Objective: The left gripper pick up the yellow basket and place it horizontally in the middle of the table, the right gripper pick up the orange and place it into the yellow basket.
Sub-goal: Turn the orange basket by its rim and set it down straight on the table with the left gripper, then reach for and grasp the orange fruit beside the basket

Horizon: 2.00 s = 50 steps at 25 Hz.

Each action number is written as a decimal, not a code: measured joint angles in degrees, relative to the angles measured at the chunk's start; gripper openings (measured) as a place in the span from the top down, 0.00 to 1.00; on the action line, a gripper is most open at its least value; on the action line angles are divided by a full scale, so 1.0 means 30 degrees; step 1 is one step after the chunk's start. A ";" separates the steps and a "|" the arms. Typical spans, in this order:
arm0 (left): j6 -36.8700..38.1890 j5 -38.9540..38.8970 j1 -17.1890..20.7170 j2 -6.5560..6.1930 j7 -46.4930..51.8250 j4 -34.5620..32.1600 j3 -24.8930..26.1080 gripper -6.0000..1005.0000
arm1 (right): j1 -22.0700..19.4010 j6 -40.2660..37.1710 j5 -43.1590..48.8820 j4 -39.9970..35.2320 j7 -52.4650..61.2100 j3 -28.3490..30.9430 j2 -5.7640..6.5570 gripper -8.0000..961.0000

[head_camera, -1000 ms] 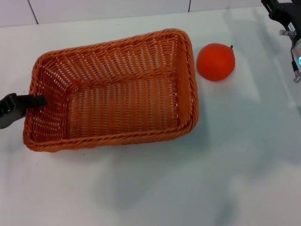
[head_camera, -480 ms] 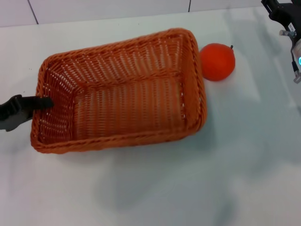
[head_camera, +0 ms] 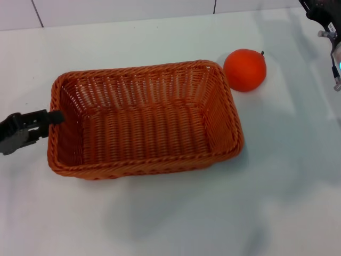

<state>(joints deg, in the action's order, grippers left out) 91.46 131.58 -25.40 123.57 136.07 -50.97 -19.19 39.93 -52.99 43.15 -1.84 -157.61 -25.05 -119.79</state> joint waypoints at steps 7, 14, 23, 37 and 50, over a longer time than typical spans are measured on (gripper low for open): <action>0.0004 -0.0088 0.0226 -0.0461 -0.0642 -0.0519 0.0146 0.43 | 0.0229 0.0387 0.0099 -0.0002 0.0011 -0.0237 0.0000 0.17; -0.2782 -0.4947 0.0812 -0.0583 -0.7136 0.0325 0.0627 0.42 | -0.0056 0.0410 0.1469 -0.1056 0.2912 -0.2997 0.0109 0.18; -0.2858 -1.3161 0.1473 0.0054 -1.8983 0.4873 0.1060 0.43 | -0.2166 0.0167 0.9574 -0.7305 1.4648 -0.7169 0.0995 0.20; -0.0514 -1.8376 0.1960 0.0073 -2.8697 1.0558 0.1094 0.48 | -0.0779 -0.4792 2.7295 -1.6300 3.0412 -0.6923 0.1978 0.23; -0.0468 -1.8464 0.2028 0.0060 -2.8289 1.0623 0.1707 0.48 | 0.1946 -0.3969 3.4214 -1.4488 3.3063 -0.8452 0.1325 0.25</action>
<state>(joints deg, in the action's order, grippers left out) 90.06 76.19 -19.32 123.75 51.20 -19.10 -14.07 45.77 -64.89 145.80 -45.31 -58.42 -50.40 -115.82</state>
